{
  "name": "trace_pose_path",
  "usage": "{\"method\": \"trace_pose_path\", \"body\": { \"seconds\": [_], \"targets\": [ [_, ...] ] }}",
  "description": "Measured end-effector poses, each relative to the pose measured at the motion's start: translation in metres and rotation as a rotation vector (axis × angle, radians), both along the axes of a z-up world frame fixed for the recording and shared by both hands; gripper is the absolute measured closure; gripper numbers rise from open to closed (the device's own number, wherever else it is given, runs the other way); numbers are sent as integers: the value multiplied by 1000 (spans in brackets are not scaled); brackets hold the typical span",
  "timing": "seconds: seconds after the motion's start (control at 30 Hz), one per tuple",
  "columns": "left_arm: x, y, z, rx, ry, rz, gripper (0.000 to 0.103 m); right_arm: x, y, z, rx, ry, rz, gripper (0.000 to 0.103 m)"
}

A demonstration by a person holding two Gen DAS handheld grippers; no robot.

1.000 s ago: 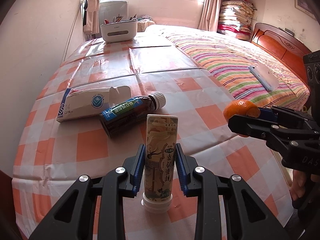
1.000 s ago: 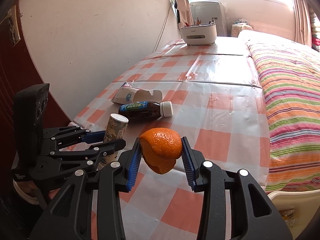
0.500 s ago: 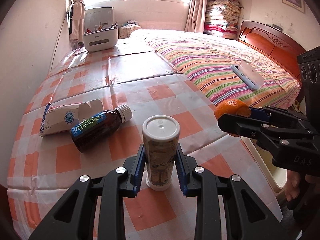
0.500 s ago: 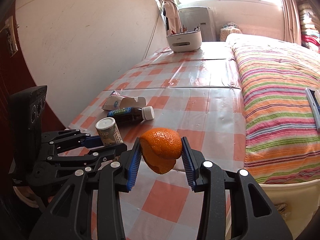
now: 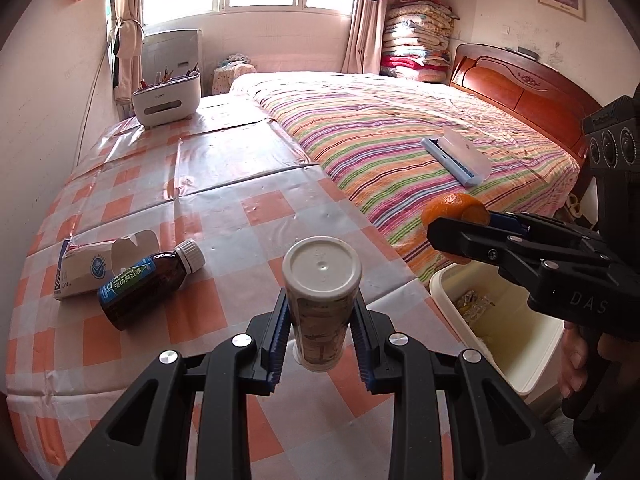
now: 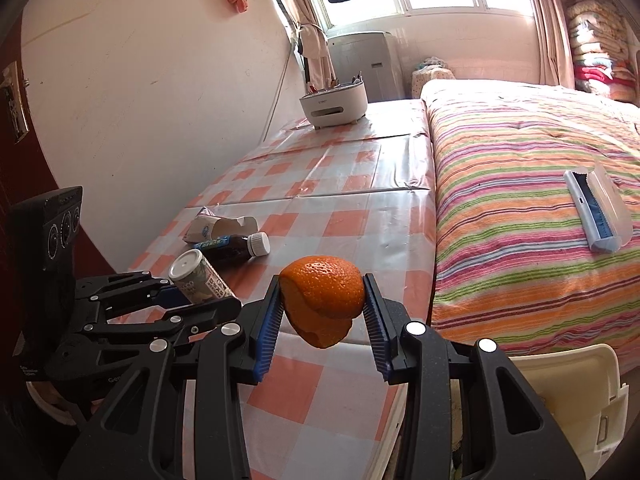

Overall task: Collect trash
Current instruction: 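Lift and carry the can with the left tool while the right carries the peel to the bin, then open the right tool to drop the peel while the left tool lowers the can into the bin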

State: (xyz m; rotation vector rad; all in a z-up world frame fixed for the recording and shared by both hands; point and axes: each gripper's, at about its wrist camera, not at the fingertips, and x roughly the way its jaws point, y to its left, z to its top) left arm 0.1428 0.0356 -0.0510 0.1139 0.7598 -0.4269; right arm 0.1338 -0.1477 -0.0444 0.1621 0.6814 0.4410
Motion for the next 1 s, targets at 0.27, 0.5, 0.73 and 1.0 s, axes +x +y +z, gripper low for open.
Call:
{"method": "trace_pose_path", "body": {
  "seconds": [0.27, 0.5, 0.73, 1.0],
  "targets": [
    [-7, -29, 0, -7, 6, -70, 75, -9, -36, -1, 4, -2, -90, 65],
    [-11, -47, 1, -23, 14, -112, 75, -14, -57, -5, -7, -2, -138, 65],
    [-19, -68, 4, -32, 14, -163, 75, -20, -69, -5, -25, -15, -172, 64],
    [-25, -90, 4, -37, 17, -208, 75, -27, -89, -8, -18, -9, -223, 62]
  ]
}}
